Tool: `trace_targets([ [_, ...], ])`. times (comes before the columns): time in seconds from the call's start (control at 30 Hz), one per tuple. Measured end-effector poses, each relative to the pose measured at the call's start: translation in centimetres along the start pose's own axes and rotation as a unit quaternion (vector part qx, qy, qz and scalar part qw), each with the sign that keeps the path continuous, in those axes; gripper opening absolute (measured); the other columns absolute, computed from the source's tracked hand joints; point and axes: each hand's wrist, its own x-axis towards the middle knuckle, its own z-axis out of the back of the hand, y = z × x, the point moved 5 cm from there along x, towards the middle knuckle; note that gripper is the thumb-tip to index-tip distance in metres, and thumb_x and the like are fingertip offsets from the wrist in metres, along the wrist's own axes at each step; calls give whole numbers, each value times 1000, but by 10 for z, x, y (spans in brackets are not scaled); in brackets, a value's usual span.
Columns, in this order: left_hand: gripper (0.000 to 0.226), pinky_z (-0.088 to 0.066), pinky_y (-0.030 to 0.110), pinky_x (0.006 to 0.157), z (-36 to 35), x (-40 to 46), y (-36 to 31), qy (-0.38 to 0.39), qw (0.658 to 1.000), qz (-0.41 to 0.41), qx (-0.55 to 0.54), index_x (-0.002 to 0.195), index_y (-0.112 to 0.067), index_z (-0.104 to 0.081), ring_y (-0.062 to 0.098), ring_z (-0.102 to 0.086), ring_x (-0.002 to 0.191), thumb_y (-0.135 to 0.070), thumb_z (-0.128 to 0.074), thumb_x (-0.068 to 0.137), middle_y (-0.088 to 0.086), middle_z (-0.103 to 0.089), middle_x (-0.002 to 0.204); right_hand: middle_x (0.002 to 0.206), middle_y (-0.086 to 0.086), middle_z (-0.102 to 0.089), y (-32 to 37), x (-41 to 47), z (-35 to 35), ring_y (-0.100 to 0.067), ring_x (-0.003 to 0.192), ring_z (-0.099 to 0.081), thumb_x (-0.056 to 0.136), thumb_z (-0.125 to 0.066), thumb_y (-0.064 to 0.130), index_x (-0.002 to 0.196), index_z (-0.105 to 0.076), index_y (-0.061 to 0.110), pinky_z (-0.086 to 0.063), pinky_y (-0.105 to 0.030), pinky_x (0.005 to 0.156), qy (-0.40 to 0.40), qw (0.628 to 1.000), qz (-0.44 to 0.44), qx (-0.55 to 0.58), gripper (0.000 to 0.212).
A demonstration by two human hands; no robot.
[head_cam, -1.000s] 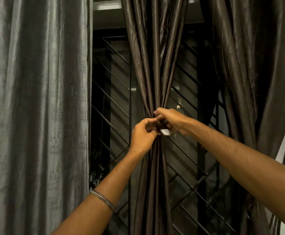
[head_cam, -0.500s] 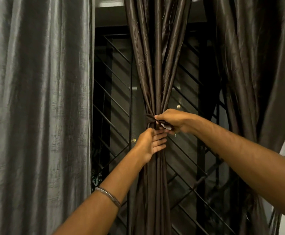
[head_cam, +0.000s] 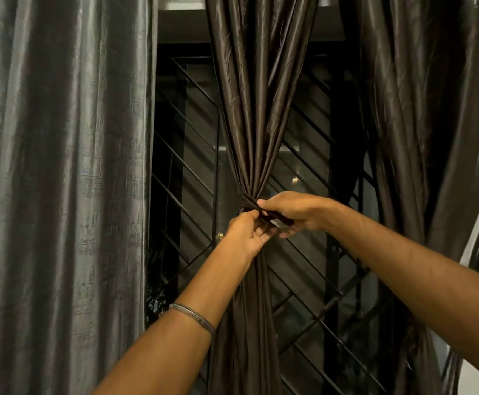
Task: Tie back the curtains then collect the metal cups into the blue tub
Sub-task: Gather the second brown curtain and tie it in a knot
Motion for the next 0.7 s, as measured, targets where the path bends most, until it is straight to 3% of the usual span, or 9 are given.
trace_targets([
  [0.03, 21, -53, 37, 59, 1, 0, 0, -5, 1000, -12, 5, 86, -6, -57, 22, -61, 73, -7, -43, 102, 10, -63, 82, 69, 0, -58, 3, 1, 6, -10, 57, -53, 102, -43, 44, 81, -58, 18, -45, -24, 52, -47, 994, 37, -96, 36],
  [0.1, 18, -55, 36, 57, 2, -4, 0, -9, 999, -45, 20, 86, -10, -57, 20, -62, 71, -5, -48, 100, 7, -62, 79, 68, 2, -52, 12, 3, 18, -13, 63, -51, 101, -43, 46, 68, -54, 23, -42, -30, 58, -164, 934, 113, -297, 41],
  [0.17, 16, -54, 29, 49, 2, -10, 2, 0, 997, -72, 29, 86, -11, -56, 17, -63, 65, -7, -50, 101, 5, -61, 75, 69, 4, -54, 17, 3, 22, -17, 71, -57, 99, -45, 48, 70, -55, 24, -48, -37, 67, -228, 894, 147, -356, 39],
  [0.27, 8, -56, 25, 47, 7, -18, 6, -20, 993, -108, 32, 92, -7, -61, 14, -64, 59, -12, -58, 97, 5, -64, 74, 75, -1, -67, 11, 9, 22, -17, 68, -64, 98, -51, 44, 83, -61, 18, -54, -37, 68, -258, 894, 155, -332, 32],
  [0.37, 14, -48, 15, 41, 14, -22, 5, -38, 988, -141, 53, 103, -4, -63, 4, -59, 46, -14, -64, 94, 4, -66, 75, 85, 2, -67, 5, 11, 27, -18, 81, -63, 94, -59, 42, 85, -59, 22, -53, -39, 70, -320, 875, 180, -316, 21],
  [0.47, 6, -43, 11, 42, 18, -23, 4, -34, 987, -136, 81, 94, -8, -66, 1, -55, 46, -13, -63, 94, 2, -65, 74, 84, 6, -68, -1, 11, 26, -14, 84, -64, 90, -66, 39, 83, -63, 23, -56, -40, 74, -324, 894, 197, -238, 17],
  [0.57, 9, -45, 10, 43, 15, -19, -2, -19, 988, -114, 104, 95, -8, -68, 1, -56, 49, -15, -62, 95, 1, -65, 75, 75, 5, -69, -2, 8, 16, -7, 67, -64, 88, -69, 35, 79, -68, 20, -56, -32, 65, -290, 917, 201, -186, 18],
  [0.7, 17, -45, 10, 42, 10, -13, -13, 9, 992, -86, 96, 82, -9, -64, 0, -54, 43, -20, -62, 95, 1, -60, 70, 67, 3, -70, -1, -2, 6, -2, 48, -60, 92, -66, 26, 82, -72, 17, -45, -17, 46, -248, 941, 201, -113, 15],
])
